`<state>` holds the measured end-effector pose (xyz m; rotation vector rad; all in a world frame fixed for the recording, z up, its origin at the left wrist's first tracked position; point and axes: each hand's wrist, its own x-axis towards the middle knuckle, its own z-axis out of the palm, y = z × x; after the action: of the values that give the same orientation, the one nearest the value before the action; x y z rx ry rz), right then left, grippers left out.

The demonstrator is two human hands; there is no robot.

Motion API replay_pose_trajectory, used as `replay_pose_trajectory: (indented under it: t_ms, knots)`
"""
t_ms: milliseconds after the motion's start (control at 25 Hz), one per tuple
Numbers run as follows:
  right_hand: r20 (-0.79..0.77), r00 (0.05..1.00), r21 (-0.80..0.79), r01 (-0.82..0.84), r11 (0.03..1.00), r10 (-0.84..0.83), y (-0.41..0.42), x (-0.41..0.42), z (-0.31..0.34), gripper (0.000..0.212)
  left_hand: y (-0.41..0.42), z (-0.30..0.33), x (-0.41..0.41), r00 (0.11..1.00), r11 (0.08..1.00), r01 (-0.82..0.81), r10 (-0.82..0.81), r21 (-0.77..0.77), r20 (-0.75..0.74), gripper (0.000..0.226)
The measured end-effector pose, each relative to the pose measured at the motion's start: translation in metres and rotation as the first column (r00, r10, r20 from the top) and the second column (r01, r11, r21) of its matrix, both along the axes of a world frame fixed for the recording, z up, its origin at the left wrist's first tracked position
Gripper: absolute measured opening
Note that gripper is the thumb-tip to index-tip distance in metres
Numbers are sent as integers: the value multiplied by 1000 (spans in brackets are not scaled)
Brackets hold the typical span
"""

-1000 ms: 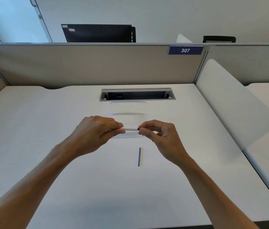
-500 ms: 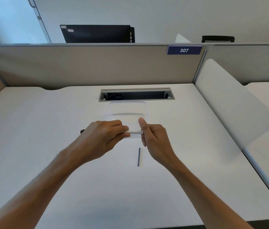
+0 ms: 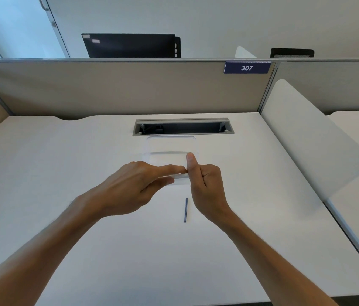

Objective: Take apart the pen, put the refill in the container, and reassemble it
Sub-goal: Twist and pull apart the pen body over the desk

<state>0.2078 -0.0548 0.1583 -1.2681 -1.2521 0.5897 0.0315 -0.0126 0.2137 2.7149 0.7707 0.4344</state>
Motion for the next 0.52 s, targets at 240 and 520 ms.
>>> replay_pose_trajectory:
  t_ms: [240,520]
  knots:
    - [81,995,118,-75,990,65,1,2,4,61,10,11,-6,994,971,107,-99,-216,49,37]
    - [318,946,329,-165,930,55,-1,4,12,51,12,21,-11,979,890,204,-193,-407,69,40]
